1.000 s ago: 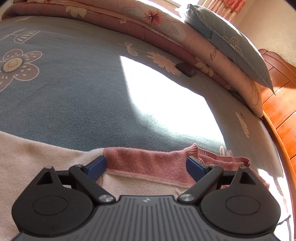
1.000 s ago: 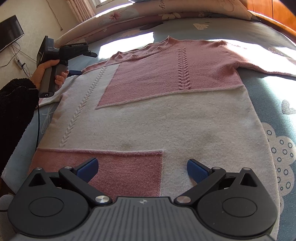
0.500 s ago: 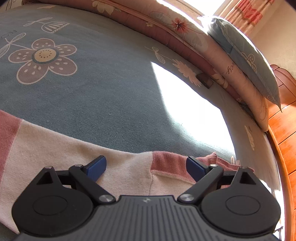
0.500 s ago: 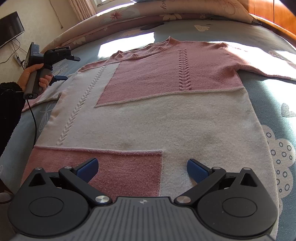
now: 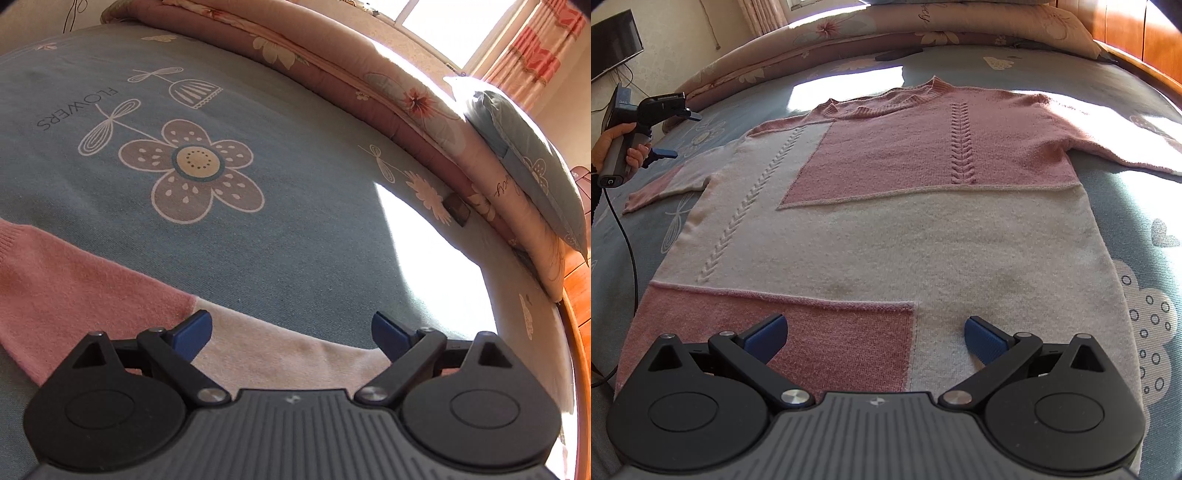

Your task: Fold clothes

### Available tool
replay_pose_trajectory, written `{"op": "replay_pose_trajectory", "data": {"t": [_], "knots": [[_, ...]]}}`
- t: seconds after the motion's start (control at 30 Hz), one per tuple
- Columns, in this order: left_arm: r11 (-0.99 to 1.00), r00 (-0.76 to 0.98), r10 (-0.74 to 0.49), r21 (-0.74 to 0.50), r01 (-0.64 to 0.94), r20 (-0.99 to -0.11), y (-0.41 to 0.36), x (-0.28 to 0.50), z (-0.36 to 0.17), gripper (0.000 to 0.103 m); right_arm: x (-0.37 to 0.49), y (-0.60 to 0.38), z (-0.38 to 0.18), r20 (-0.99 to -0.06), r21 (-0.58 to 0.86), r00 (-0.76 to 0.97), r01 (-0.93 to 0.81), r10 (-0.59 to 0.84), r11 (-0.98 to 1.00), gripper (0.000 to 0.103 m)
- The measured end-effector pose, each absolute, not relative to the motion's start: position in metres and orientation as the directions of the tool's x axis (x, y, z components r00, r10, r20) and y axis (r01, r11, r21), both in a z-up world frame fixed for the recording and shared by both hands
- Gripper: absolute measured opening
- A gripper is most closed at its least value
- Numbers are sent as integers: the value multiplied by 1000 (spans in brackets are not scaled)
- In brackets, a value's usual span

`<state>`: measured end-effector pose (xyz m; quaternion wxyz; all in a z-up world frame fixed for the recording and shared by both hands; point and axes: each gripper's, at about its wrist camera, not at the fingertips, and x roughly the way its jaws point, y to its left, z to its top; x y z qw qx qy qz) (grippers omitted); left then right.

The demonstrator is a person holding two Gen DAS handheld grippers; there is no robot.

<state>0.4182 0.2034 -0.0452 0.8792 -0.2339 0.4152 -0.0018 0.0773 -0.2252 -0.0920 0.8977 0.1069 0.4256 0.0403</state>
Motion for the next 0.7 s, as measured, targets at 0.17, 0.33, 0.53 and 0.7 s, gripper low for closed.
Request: {"op": "replay_pose_trajectory", "data": {"t": [0.17,0.33,0.53,0.7], "knots": [[883,650,-180,-413,-225,-738,223,413,-73,93,79,-220,-93,-760,190,635,14,138,982,103],[884,686,-39,-345,-316,-727,250,421,-68,93,81,-213,-96,-762,132,639,1,101,991,103],[859,702,-100,-418,-297,-705,292,404,-61,93,80,-209,-98,-761,86,645,-9,71,996,103],[838,682,-1,-372,-399,-732,323,393,-77,93,81,-211,-98,-755,96,652,-1,74,995,103]]}}
